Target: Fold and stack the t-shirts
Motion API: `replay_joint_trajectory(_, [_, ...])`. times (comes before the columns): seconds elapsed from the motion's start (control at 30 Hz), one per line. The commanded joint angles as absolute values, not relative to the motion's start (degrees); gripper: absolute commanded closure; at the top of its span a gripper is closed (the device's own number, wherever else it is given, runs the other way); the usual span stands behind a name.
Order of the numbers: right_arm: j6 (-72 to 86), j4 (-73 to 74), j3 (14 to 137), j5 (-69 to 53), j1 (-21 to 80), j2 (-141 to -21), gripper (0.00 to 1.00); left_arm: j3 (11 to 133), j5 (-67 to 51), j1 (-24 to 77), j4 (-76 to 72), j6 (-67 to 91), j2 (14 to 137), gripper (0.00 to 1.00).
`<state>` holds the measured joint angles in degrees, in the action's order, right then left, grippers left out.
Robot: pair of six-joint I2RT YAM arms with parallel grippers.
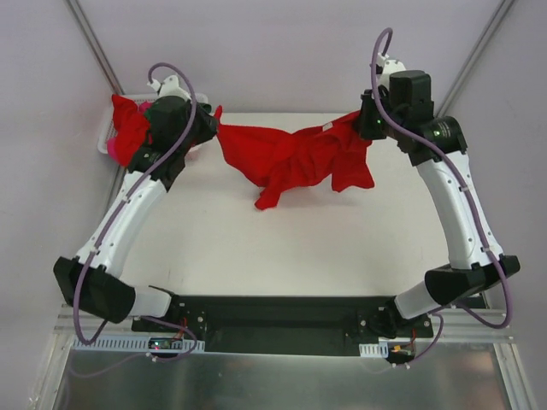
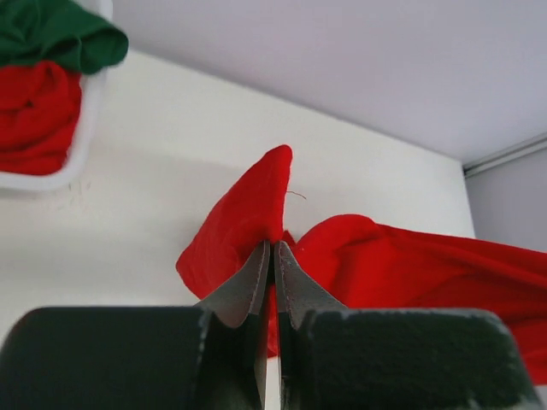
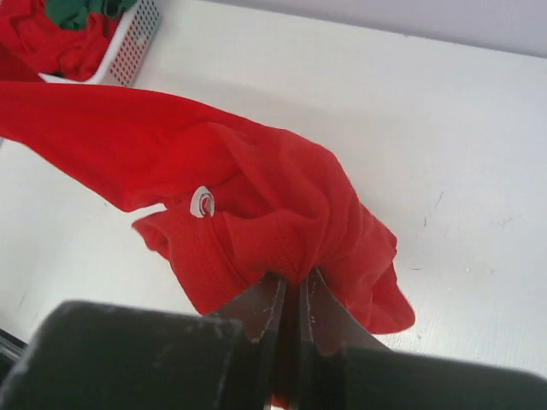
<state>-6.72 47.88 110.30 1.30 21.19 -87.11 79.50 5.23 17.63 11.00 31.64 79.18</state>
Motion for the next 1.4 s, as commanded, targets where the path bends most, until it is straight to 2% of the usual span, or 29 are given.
replay_joint_trajectory(0.0, [-6.9,48.5,113.0,-3.4,20.0,-83.6,0.99,81.7,9.1,17.5,15.5,29.7,71.1,1.0])
replay_joint_trajectory(0.17, [-5.8,48.7,105.8,-6.1,19.3,-82.1,0.99,71.0,9.5,18.4,19.3,35.0,58.9,1.0])
replay_joint_trajectory(0.3, [-4.5,46.9,95.6,-9.0,17.6,-83.8,0.99,51.0,8.4,23.4,20.5,43.2,50.7,1.0])
replay_joint_trajectory(0.4, [-2.5,42.9,89.4,-10.4,17.0,-86.7,0.99,39.1,9.3,31.1,22.1,54.5,46.9,1.0])
replay_joint_trajectory(0.43, [-1.2,38.4,88.0,-11.7,17.0,-87.7,0.99,36.7,10.8,36.9,22.0,57.2,46.0,1.0])
replay_joint_trajectory(0.57, [2.3,29.4,83.3,-14.4,17.1,-93.5,0.99,33.1,16.8,48.9,23.6,63.7,50.2,1.0])
replay_joint_trajectory(0.67, [1.8,35.0,86.3,-14.6,17.1,-101.0,0.99,37.1,19.8,50.8,30.1,62.3,55.8,1.0])
replay_joint_trajectory(0.77, [3.1,34.7,85.0,-15.6,17.2,-102.8,0.99,38.1,16.3,50.9,32.1,62.1,60.9,0.98])
replay_joint_trajectory(0.8, [3.3,34.5,84.4,-16.2,17.5,-102.7,0.99,38.9,15.6,50.9,32.6,62.7,61.7,0.89])
replay_joint_trajectory(0.83, [3.0,34.5,84.3,-17.0,17.5,-102.2,0.99,39.9,15.7,51.0,34.7,62.8,61.8,0.7])
replay_joint_trajectory(0.9, [1.8,35.6,84.4,-17.0,17.7,-100.1,0.99,44.5,17.8,50.7,36.9,60.9,60.1,0.4])
replay_joint_trajectory(0.93, [1.2,37.8,84.5,-16.9,17.8,-99.4,0.99,46.8,19.7,50.4,39.3,60.0,58.1,0.1])
replay_joint_trajectory(0.97, [0.8,39.2,84.5,-16.9,17.8,-98.5,0.99,49.4,21.8,49.6,39.8,58.5,57.3,0.01])
replay_joint_trajectory(1.03, [-1.0,44.2,84.5,-19.1,17.8,-96.5,0.97,57.4,20.3,42.9,40.3,51.4,57.2,0.01])
replay_joint_trajectory(1.13, [-2.5,50.0,82.2,-22.2,17.8,-93.7,0.85,67.1,14.2,32.6,40.3,41.5,63.2,0.01])
replay_joint_trajectory(1.23, [-2.6,55.3,79.5,-21.0,17.8,-89.9,0.43,77.6,14.9,29.3,40.0,32.4,74.6,0.01])
replay_joint_trajectory(1.27, [-2.2,56.7,78.2,-19.2,17.7,-88.4,0.19,80.0,15.0,28.7,39.9,30.8,77.6,0.01])
replay_joint_trajectory(1.33, [-1.1,59.8,77.3,-13.3,17.1,-85.5,0.03,87.0,12.6,27.3,39.4,29.8,86.3,0.01])
replay_joint_trajectory(1.37, [1.4,60.5,76.7,-12.0,15.5,-82.0,0.04,89.4,11.7,26.4,39.2,29.2,89.2,0.01])
